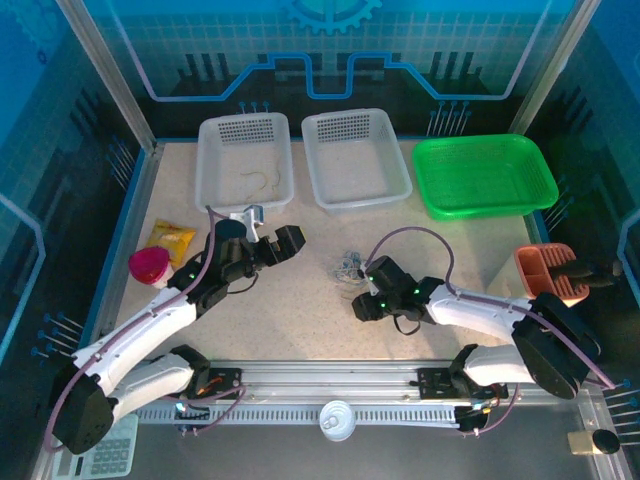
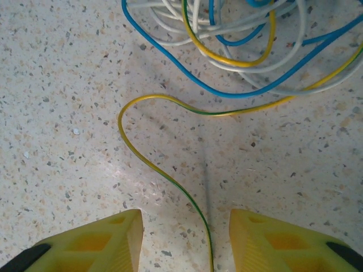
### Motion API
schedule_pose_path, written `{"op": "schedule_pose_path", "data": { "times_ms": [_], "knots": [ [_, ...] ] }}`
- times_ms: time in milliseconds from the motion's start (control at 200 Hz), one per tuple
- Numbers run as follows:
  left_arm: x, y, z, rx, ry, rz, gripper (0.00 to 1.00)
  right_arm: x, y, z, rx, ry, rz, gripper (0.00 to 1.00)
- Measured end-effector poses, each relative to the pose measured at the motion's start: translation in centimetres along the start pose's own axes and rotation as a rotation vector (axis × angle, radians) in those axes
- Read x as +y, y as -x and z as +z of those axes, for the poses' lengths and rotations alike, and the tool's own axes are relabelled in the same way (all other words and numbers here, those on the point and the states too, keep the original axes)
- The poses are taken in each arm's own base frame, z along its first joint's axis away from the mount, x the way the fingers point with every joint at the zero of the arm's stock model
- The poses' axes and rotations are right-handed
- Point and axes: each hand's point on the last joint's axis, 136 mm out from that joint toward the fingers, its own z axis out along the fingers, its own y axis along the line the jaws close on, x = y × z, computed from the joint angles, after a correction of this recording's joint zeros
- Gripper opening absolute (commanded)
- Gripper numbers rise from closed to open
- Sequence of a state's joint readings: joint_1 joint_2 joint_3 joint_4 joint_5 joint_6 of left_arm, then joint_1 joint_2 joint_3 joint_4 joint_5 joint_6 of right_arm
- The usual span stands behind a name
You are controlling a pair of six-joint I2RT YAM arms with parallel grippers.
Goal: Untangle the cables
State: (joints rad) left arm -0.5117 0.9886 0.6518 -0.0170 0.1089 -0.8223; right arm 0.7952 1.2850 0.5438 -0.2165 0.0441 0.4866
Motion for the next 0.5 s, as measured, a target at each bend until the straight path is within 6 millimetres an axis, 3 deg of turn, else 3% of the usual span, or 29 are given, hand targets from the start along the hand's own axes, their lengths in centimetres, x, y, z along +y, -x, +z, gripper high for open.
{"op": "schedule_pose_path", "data": {
  "times_ms": [130,335,500],
  "knots": [
    [0.0,0.0,0.0,0.0,0.0,0.0,0.99,0.1,0.1,-0.5,-0.013,-0.009,-0.012,0.61],
    [-0.6,0.4,-0.1,-0.007,-0.009,0.002,0.99,0.5,0.4,-2.5,-0.065,-0.015,-0.022,0.63],
    [-1.5,1.1,-0.4,-0.021,-0.027,0.007,0.99,0.0,-0.7,-3.0,-0.057,-0.044,-0.014,0.63]
  ]
}}
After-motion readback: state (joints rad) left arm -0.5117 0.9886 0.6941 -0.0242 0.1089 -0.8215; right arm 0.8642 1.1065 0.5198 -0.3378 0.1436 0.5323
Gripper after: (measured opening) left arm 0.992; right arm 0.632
